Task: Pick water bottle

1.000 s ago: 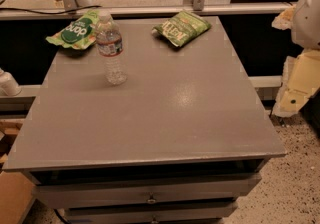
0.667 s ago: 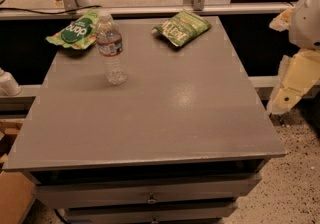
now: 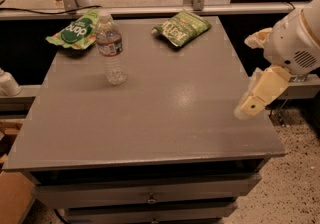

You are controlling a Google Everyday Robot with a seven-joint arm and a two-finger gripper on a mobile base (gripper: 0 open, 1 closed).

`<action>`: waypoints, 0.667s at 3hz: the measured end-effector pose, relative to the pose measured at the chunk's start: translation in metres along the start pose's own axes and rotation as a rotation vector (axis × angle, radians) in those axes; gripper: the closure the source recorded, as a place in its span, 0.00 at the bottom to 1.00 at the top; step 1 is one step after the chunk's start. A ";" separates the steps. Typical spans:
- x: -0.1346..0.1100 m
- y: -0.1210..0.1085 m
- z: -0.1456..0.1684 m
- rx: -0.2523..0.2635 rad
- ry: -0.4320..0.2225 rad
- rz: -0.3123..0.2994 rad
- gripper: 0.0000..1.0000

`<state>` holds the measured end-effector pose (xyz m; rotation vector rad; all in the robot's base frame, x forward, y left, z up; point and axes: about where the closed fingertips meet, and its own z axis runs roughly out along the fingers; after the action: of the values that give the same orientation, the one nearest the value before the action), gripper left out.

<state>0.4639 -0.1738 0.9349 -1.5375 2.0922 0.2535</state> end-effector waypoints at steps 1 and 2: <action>-0.026 0.014 0.024 -0.033 -0.153 0.016 0.00; -0.037 0.018 0.025 -0.040 -0.191 0.019 0.00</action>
Offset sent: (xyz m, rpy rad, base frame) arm -0.0004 0.0340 -0.0083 0.1437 -0.0161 0.0252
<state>0.4629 -0.1259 0.9307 -1.4551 1.9636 0.4344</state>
